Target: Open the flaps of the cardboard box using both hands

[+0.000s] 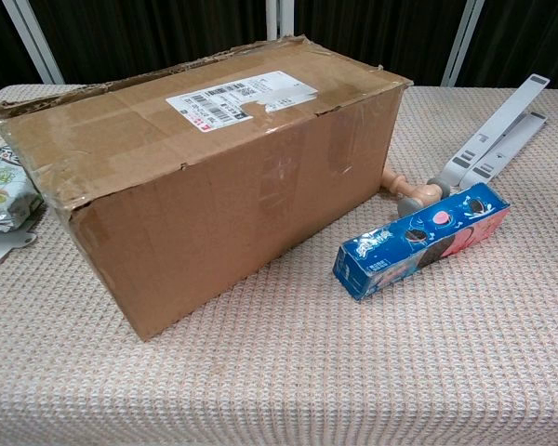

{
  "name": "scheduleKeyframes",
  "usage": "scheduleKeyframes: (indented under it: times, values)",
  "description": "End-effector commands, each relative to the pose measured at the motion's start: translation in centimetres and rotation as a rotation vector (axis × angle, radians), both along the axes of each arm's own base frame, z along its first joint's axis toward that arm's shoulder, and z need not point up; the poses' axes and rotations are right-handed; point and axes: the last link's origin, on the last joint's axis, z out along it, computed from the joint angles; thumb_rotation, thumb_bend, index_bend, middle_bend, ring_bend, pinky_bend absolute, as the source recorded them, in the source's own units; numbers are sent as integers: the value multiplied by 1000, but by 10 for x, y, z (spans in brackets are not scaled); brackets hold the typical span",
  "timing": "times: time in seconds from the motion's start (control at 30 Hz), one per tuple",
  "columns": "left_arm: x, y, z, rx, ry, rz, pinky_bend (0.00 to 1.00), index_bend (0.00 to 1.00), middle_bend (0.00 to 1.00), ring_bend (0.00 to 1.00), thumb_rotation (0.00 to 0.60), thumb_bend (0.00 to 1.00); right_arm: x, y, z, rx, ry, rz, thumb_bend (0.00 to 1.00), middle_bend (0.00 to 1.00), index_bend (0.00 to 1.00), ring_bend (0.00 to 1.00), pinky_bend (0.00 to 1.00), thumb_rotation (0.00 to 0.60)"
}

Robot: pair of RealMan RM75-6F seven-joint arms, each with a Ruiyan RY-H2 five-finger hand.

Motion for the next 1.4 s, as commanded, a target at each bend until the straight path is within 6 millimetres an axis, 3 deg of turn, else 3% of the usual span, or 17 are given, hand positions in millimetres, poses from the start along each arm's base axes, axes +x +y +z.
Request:
scheduleKeyframes:
  times: [0.03, 0.17, 0.3, 0.43, 0.6, 0.83, 1.13, 1.4]
  values:
    - [-8, -21, -2, -15, 8, 5, 233, 71, 146, 158, 398, 0, 97, -38, -51, 115, 92, 76, 749, 133, 197, 0, 0, 600]
    - [-12, -33, -3, -10, 51, 3, 233, 71, 146, 157, 405, 0, 125, -49, -87, 169, 83, 12, 750, 160, 242, 0, 0, 600]
    - [-18, -38, -6, -20, 66, -5, 233, 71, 147, 157, 425, 0, 142, -53, -121, 184, 108, -35, 754, 164, 214, 0, 0, 600]
    - [-21, -39, -6, -16, 66, -11, 232, 71, 146, 157, 423, 0, 156, -52, -143, 174, 139, -30, 770, 157, 209, 0, 0, 600]
    - [-24, -38, -5, -14, 61, -11, 232, 71, 146, 157, 425, 0, 170, -49, -161, 157, 183, -14, 778, 181, 284, 0, 0, 600]
    - [-28, -38, -2, -4, 45, -10, 232, 71, 146, 157, 426, 0, 177, -45, -170, 145, 199, -15, 778, 214, 312, 0, 0, 600]
    - [-31, -38, -1, -6, 21, -4, 232, 71, 146, 157, 424, 0, 175, -41, -163, 108, 208, 2, 778, 337, 450, 0, 0, 600]
    - [-29, -36, -4, -14, 21, -5, 232, 71, 146, 157, 422, 0, 170, -38, -158, 89, 231, 1, 785, 353, 472, 0, 0, 600]
